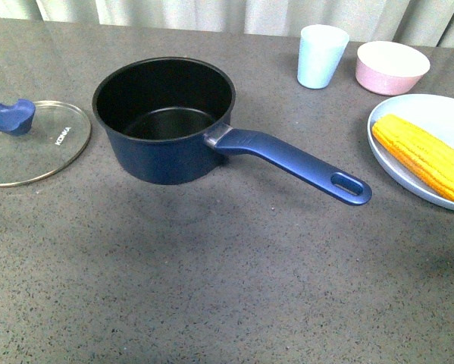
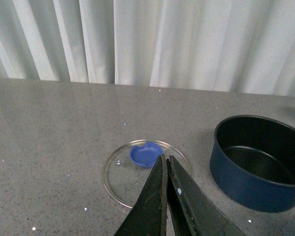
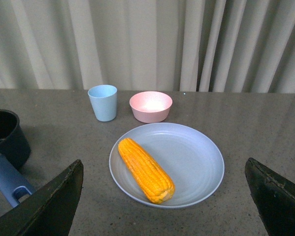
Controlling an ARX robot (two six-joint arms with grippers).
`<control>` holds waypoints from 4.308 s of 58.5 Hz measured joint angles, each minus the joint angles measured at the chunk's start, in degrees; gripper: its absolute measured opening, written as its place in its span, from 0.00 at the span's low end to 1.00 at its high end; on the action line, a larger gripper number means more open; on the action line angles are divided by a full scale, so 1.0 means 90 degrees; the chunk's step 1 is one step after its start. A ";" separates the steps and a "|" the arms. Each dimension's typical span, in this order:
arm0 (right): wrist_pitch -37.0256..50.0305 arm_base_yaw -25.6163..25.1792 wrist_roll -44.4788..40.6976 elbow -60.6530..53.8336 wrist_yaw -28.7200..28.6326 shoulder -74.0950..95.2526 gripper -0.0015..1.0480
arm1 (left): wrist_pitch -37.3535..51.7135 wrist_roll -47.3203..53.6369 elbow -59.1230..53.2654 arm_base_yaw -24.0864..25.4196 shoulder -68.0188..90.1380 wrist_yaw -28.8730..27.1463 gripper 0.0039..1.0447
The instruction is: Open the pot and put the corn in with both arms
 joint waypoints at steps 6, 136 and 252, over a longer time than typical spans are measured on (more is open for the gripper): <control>0.0000 0.0000 0.0000 0.0000 0.0000 0.0000 0.91 | -0.0362 0.0000 0.0000 0.0000 -0.0401 0.0000 0.01; 0.1132 -0.1129 -0.0954 0.2613 -0.0959 0.6603 0.91 | -0.3866 -0.0005 -0.0002 -0.0002 -0.3878 0.0000 0.92; 0.0078 0.2200 -0.0391 0.8279 -0.1790 1.2055 0.19 | -0.3866 -0.0005 -0.0002 -0.0002 -0.3878 0.0000 0.92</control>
